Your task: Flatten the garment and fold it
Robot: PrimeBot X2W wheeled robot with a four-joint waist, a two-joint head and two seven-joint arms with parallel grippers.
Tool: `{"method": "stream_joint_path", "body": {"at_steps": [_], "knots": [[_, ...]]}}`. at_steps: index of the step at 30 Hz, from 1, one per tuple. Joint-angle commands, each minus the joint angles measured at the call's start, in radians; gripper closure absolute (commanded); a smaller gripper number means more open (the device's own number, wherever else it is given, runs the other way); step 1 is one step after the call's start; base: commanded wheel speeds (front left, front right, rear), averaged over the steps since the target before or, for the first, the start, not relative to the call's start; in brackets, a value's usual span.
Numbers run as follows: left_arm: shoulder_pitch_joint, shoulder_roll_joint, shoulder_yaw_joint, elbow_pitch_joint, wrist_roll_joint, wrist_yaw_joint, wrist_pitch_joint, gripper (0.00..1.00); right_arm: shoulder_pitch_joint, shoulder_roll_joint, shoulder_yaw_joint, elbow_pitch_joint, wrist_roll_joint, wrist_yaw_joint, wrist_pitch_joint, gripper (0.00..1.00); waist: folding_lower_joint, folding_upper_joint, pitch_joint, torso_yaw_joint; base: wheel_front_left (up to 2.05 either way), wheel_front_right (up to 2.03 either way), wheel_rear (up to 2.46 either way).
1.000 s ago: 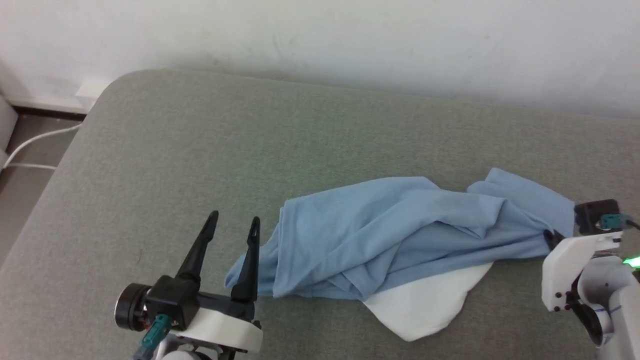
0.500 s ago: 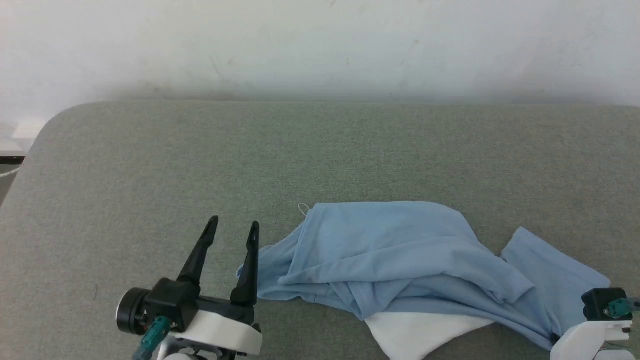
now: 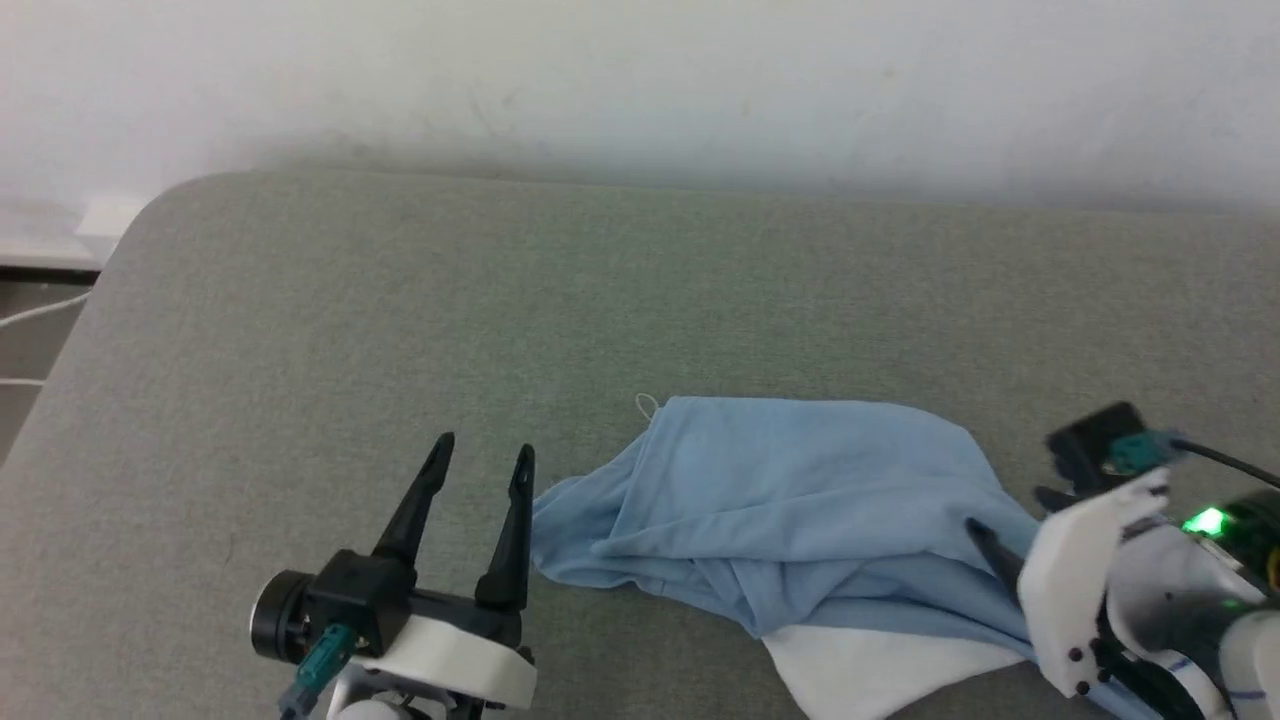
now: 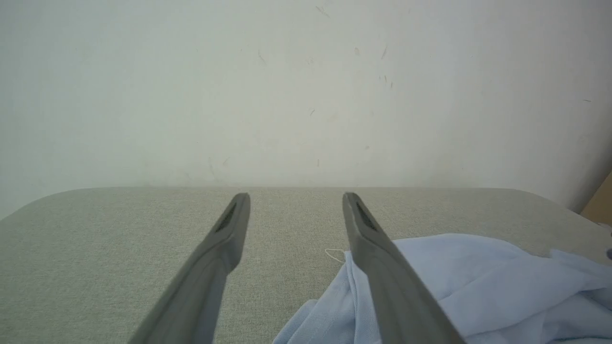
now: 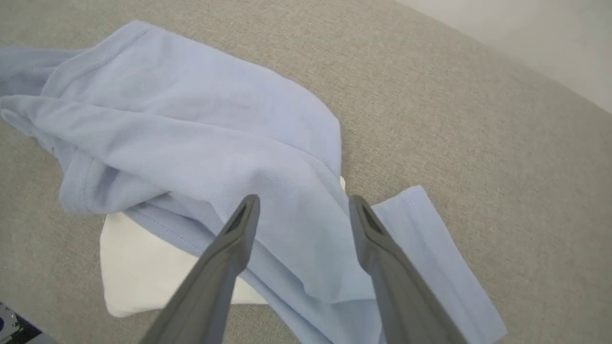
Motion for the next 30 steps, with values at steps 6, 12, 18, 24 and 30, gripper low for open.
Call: {"method": "stream_joint_path", "body": {"at_steps": [6, 12, 18, 24, 30], "knots": [[-0.037, -0.004, -0.024, 0.011, -0.027, 0.005, -0.005, 0.00, -0.152, -0.117, 0.233, 0.053, 0.104, -0.001, 0.065, 0.00, 0.0000, 0.0000, 0.045, 0.103, 0.00, 0.00, 0.00], [-0.045, -0.004, -0.038, 0.020, -0.040, 0.014, -0.005, 0.00, -0.271, -0.161, 0.371, 0.206, 0.152, -0.001, 0.030, 0.00, 0.0000, 0.0000, 0.068, 0.163, 0.00, 0.00, 0.00], [-0.051, -0.004, -0.053, 0.022, -0.049, 0.021, -0.005, 0.00, -0.324, -0.181, 0.460, 0.362, 0.185, -0.001, -0.020, 0.06, 0.0000, 0.0000, 0.083, 0.194, 0.00, 0.00, 0.00], [-0.047, -0.004, -0.053, 0.025, -0.047, 0.028, -0.005, 0.00, -0.349, -0.175, 0.493, 0.435, 0.223, -0.001, -0.094, 1.00, 0.0000, 0.0000, 0.075, 0.180, 0.00, 0.00, 0.00], [-0.035, -0.004, -0.039, 0.037, -0.036, 0.025, -0.005, 0.00, -0.374, -0.146, 0.445, 0.396, 0.294, -0.001, -0.197, 1.00, 0.0000, 0.0000, 0.029, 0.132, 0.00, 0.00, 0.00]]}}
